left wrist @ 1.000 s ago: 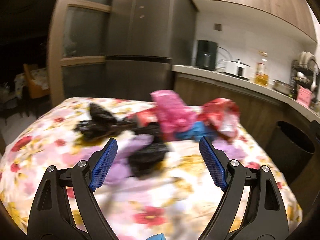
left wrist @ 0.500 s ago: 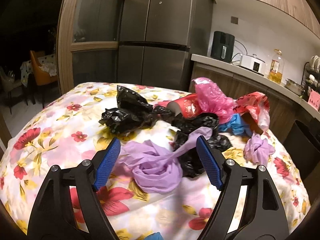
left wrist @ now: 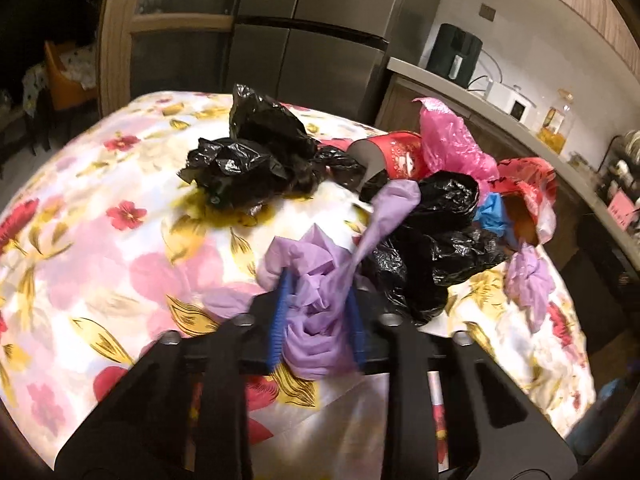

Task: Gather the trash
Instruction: 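Grasp the purple glove with the left tool while the right grasps a black bag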

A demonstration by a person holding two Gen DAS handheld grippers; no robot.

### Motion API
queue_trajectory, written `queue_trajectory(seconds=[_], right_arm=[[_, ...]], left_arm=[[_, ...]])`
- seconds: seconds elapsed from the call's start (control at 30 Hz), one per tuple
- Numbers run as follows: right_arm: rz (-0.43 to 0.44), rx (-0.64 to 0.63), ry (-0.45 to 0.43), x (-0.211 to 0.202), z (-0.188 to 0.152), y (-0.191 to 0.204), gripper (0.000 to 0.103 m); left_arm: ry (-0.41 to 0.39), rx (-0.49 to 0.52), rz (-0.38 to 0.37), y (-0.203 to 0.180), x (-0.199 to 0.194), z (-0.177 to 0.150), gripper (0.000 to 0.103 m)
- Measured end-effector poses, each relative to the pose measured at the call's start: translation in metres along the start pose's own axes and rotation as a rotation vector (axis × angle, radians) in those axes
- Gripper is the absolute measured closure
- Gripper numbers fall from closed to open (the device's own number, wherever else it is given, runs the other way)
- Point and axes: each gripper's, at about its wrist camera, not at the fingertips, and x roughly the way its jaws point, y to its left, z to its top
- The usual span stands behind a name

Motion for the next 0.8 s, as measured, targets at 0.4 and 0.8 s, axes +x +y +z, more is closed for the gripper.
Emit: queue_trajectory(seconds=[0.4, 0.8], right_arm=[[0.065, -0.021, 0.092, 0.046, -0.009, 0.028, 0.035], [0.092, -0.017, 0.185, 0.074, -0.018, 0.036, 0.063]], left_arm=[[-0.102, -0.020, -0.025, 0.010, -0.036, -0.001, 0.098], [-0.159, -0.028, 0.019, 0.024, -0.057, 0.005, 0.099]])
